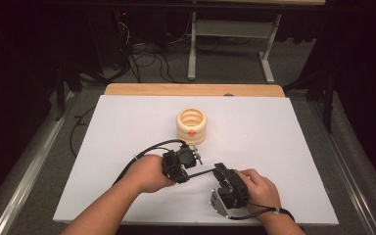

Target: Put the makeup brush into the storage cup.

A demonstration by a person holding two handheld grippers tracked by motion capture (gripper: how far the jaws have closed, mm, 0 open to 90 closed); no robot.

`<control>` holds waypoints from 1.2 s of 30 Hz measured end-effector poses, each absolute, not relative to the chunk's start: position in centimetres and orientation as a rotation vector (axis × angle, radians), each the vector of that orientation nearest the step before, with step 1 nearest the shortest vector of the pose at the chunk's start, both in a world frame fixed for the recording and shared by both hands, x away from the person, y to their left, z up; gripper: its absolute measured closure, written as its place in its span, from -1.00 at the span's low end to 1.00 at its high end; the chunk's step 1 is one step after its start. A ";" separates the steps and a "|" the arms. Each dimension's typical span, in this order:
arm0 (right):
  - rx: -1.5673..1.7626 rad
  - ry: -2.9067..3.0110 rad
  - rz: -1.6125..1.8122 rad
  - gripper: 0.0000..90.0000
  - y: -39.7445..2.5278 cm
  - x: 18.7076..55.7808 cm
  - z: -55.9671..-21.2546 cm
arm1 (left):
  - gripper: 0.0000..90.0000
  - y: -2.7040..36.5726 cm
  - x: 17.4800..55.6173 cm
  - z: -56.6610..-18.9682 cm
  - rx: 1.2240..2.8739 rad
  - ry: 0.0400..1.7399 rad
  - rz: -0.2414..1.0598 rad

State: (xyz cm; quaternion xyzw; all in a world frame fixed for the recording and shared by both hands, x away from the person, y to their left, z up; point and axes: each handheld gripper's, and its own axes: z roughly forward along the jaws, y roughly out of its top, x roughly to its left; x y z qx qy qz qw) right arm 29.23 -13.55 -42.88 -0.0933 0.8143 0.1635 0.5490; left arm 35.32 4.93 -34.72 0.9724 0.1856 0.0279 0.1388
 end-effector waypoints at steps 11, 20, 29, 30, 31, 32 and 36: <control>-0.234 1.927 0.394 0.53 -13.4 29.2 -43.0 | 0.86 4.6 35.3 -34.7 2.814 0.529 0.089; -0.232 1.938 0.387 0.67 -13.3 29.1 -42.9 | 0.86 4.6 35.2 -34.7 2.813 0.527 0.086; -0.239 1.941 0.387 0.78 -13.3 29.0 -43.0 | 0.86 4.6 35.2 -34.6 2.817 0.518 0.087; -0.251 1.939 0.385 0.79 -13.3 29.1 -43.0 | 0.86 4.6 35.2 -34.6 2.817 0.517 0.086; -0.253 1.939 0.383 0.80 -13.3 29.1 -43.0 | 0.86 4.6 35.2 -34.6 2.818 0.516 0.087; -0.256 1.938 0.381 0.80 -13.2 29.1 -43.0 | 0.86 4.6 35.2 -34.6 2.817 0.516 0.084; -0.256 1.942 0.374 0.82 -13.2 29.1 -43.0 | 0.86 4.6 35.2 -34.6 2.817 0.512 0.082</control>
